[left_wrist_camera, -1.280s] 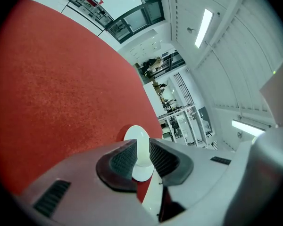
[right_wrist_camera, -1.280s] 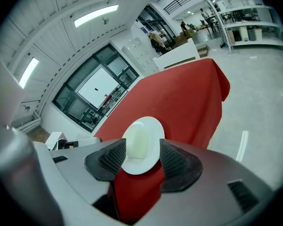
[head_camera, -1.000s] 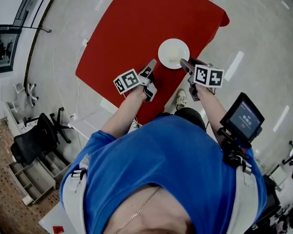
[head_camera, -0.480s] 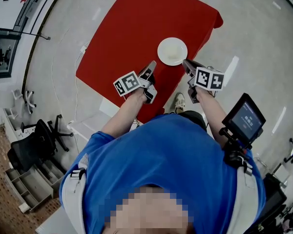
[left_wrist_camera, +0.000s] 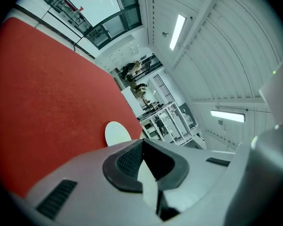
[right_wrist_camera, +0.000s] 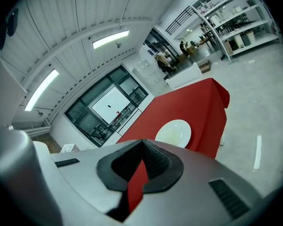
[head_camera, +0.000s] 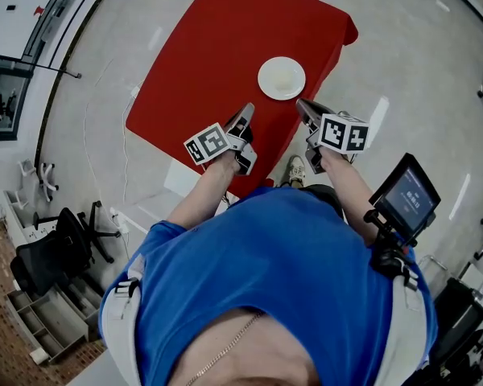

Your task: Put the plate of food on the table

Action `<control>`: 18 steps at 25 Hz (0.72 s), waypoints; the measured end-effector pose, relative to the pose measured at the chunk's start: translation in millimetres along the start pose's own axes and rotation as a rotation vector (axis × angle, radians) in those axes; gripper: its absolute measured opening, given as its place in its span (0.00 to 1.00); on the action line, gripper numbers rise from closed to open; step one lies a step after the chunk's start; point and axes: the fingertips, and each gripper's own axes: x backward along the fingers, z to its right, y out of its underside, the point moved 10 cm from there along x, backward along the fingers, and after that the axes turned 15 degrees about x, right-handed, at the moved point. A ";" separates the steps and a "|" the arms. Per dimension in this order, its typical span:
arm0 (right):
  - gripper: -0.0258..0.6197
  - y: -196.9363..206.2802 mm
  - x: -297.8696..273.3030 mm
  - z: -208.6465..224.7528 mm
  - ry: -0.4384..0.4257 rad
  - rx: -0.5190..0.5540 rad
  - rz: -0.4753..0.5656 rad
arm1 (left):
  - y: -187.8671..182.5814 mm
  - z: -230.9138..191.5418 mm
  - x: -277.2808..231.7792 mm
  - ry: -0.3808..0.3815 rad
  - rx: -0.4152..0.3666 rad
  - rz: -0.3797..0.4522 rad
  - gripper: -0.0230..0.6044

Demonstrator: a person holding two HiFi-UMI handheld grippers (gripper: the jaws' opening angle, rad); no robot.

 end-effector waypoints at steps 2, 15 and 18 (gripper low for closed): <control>0.04 -1.1 0.0 -1.1 -0.004 0.001 0.005 | -1.7 0.9 -1.2 -0.001 -0.013 -0.008 0.05; 0.04 6.4 8.0 -5.4 -0.035 0.015 0.042 | 4.9 0.4 -4.9 0.043 -0.056 -0.021 0.05; 0.04 13.8 26.4 -16.1 -0.025 0.016 0.051 | 15.6 9.3 7.3 0.060 -0.066 -0.026 0.05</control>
